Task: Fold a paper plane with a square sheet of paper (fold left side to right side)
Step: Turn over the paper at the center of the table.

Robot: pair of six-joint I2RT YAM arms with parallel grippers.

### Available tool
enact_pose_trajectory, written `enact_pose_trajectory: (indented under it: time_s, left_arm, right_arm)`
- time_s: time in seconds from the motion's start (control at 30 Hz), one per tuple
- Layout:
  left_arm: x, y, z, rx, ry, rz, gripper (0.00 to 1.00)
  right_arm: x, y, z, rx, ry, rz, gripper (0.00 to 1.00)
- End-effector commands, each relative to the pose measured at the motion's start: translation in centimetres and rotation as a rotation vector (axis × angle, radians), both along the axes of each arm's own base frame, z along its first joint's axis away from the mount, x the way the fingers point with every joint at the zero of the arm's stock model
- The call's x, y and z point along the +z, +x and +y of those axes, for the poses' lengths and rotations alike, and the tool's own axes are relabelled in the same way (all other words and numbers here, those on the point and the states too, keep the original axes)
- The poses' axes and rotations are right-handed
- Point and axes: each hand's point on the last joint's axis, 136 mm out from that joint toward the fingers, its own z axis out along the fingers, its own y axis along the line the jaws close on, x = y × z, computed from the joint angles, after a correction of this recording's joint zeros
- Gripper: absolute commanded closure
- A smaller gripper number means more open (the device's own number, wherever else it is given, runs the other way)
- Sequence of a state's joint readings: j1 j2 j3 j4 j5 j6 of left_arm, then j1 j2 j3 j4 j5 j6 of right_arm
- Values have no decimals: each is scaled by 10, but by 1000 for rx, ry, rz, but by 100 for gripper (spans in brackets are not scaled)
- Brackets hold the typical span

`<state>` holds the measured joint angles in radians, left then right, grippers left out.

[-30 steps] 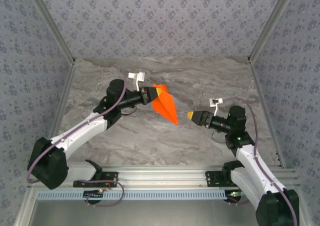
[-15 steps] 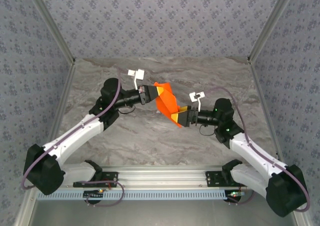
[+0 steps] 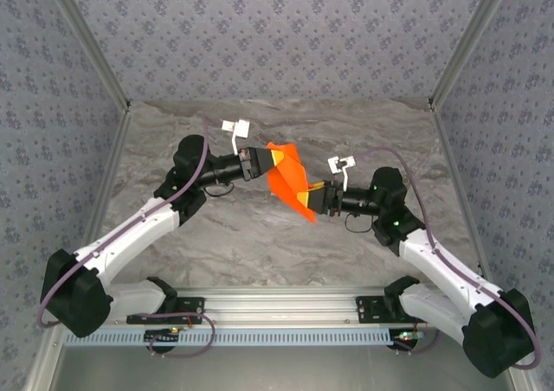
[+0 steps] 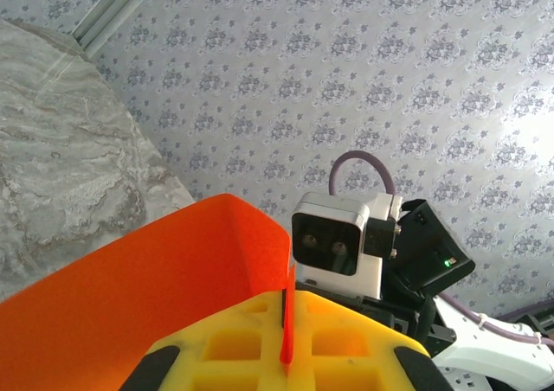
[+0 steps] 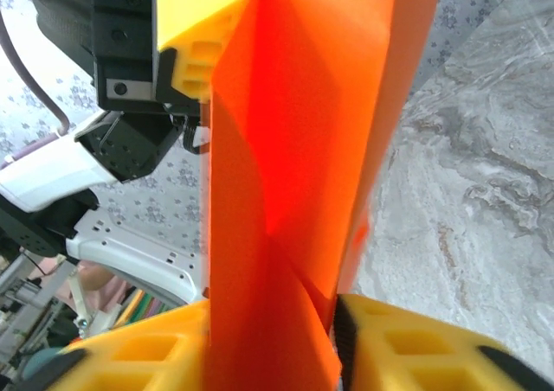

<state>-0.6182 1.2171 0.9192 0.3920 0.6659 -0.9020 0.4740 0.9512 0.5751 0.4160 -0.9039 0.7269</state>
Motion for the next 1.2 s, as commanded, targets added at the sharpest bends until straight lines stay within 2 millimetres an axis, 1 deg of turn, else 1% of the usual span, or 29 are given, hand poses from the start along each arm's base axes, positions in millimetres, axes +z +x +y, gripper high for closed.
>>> enact_pose_trajectory:
  time_s: [0.0,0.1,0.17,0.27,0.3,0.37,0.43,0.53,0.57,0.67,0.7,0.73,0.8,0.83,0.93,1.07,1.13,1.17]
  left_arm:
    - [-1,-10,3,-20,17,-32,89]
    - [-10,-7,10,16,64,-27,65]
    - [-20,-4,19,55,110,-23,49]
    - [-32,1,39,149,200,-23,36]
    - [-38,3,47,191,241,-24,33]
    - [-47,4,69,289,336,-39,26]
    - [-55,4,89,377,415,-45,23]
    - [-61,0,118,493,482,-58,22]
    - [-63,-2,127,533,494,-63,22]
    - [-63,-7,151,630,512,-78,22]
    - [-64,-9,156,648,517,-81,22]
    - [-65,-10,163,675,527,-83,22]
    - [-67,-12,173,715,550,-79,22]
    - [-69,-14,178,733,560,-75,22]
    - [-68,-18,186,761,560,-77,22]
    - [-69,-20,190,771,558,-74,22]
    - [-71,-20,190,768,561,-70,22]
    - [-72,-20,189,765,560,-69,22]
  right_arm:
    - [5,-1,0,-10,-28,-23,74]
    - [-7,0,-2,-25,-83,-10,83]
    - [-14,1,-5,-40,-123,-7,89]
    - [-23,3,-9,-73,-196,-2,94]
    - [-28,5,-11,-96,-236,-4,94]
    - [-42,11,-20,-166,-375,-9,96]
    - [-59,15,-31,-236,-549,-23,99]
    - [-79,23,-51,-376,-836,-55,100]
    - [-85,23,-59,-420,-955,-75,100]
    - [-94,28,-76,-543,-1277,-190,100]
    - [-95,30,-83,-580,-1370,-212,100]
    - [-97,32,-84,-608,-1465,-241,100]
    - [-101,34,-83,-631,-1629,-299,100]
    - [-98,36,-78,-648,-1688,-334,100]
    - [-110,40,-64,-641,-1882,-436,100]
    - [-133,44,-38,-600,-2091,-576,100]
    - [-146,47,-26,-574,-2160,-626,100]
    - [-156,48,-20,-554,-2190,-642,100]
